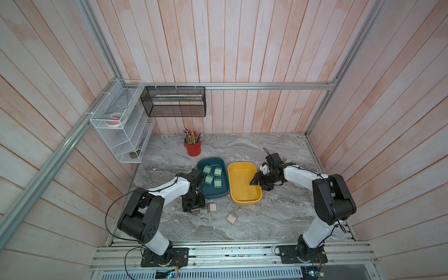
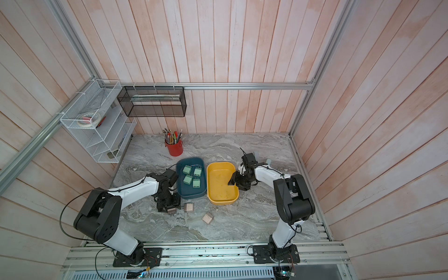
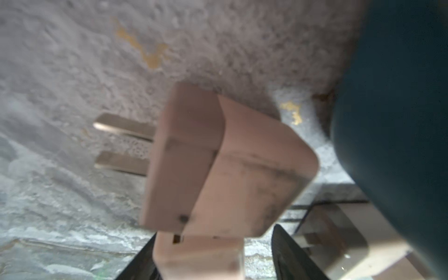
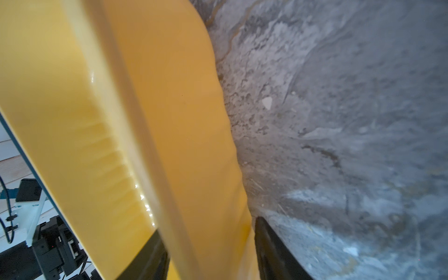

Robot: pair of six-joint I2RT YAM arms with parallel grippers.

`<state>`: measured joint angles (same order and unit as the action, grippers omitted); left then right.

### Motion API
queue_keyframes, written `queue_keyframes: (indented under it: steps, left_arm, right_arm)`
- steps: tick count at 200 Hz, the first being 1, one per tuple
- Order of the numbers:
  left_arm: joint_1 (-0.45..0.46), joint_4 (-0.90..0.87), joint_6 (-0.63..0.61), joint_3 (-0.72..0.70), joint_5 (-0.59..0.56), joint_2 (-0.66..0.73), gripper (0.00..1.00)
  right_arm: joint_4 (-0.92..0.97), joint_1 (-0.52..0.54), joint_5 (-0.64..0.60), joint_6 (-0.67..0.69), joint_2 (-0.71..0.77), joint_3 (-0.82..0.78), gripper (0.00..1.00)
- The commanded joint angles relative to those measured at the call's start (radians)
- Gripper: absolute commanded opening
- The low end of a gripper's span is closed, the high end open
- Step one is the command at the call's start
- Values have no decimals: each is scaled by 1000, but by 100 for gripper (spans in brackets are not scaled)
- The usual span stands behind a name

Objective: Place the plugs by color into the storage box
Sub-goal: Move the storage box to the center of the board.

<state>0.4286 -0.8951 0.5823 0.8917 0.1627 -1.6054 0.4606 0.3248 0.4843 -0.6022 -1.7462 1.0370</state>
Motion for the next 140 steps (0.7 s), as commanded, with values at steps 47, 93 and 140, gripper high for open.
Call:
queue_keyframes:
  steps: [47, 93, 140]
  left_arm:
    - [2, 37, 40, -15, -28, -60, 53]
    - [1, -14, 29, -1, -80, -17, 50]
    - [-36, -108, 11, 42, -131, 61, 49]
  right_arm:
    - [9, -10, -21, 9, 24, -6, 56]
    - [12, -13, -18, 19, 16, 5, 56]
    - [23, -12, -16, 43, -9, 35, 56]
